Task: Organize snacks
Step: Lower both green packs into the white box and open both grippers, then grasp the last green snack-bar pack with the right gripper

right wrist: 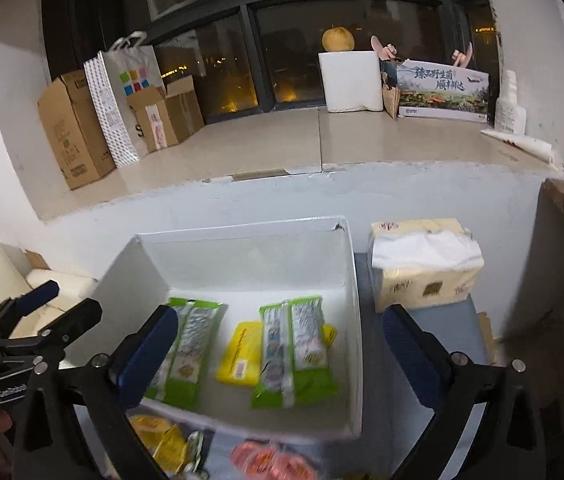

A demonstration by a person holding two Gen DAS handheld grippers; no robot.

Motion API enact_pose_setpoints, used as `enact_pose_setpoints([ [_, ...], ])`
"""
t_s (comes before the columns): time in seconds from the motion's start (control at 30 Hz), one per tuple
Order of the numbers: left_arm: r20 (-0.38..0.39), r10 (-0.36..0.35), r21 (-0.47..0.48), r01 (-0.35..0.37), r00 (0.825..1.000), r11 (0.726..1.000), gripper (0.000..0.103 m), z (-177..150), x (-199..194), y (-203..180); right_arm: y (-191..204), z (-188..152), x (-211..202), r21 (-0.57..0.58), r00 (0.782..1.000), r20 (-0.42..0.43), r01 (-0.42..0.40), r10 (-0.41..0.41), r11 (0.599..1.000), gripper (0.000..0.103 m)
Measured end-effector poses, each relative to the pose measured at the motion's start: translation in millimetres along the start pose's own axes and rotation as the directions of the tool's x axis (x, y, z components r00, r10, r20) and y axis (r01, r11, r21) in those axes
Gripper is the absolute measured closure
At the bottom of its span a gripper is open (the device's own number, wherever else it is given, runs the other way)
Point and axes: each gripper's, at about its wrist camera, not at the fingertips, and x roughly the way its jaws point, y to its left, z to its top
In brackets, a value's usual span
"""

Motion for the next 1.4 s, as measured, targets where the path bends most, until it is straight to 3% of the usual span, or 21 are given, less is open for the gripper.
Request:
enact_pose_setpoints([
  [0.27,-0.004,-0.03,-0.038,0.03,1.0,0.999,0.0,-84.8,-83.6,-5.3,-6.9,-69.2,-84.8,0.03,0.998,0.051,-0.05,0.048,0.998,0.0],
  [0.43,-0.062,-0.027,-0.027,0.025,0.998,0.999,0.0,-145.0,-120.4,-17.2,-6.8,-121.8,-120.0,0.023,0.999,0.009,-0.04,0.04,0.999,0.0],
  [0.57,-0.087,-0.024,-0.043,0.021,0.996,0.999,0.0,-174.8,-142.3,-21.9,1.5,-163.1,-136.8,-0.019,0.999,-0.036,-0.001,0.001,1.0,0.0],
  [0.77,-0.093,-0.014,-0.029,0.011,0.996,1.0,0.0,-192.8,-157.8,-24.2,21.2,-205.3,-120.8,-0.135,0.99,-0.119,0.056,-0.072,0.989,0.0],
  [1.0,-0.088,0.025,-0.012,-0.027,0.996,1.0,0.0,-198.8,-169.8,-15.8,38.1,-228.7,-75.0,-0.232,0.967,-0.202,0.107,-0.156,0.967,0.0],
  [1.4,-0.127,0.055,-0.038,-0.06,0.99,0.997,0.0,-211.1,-162.8,-0.7,30.0,-234.3,-27.8,-0.171,0.942,-0.296,0.112,-0.159,0.979,0.0],
])
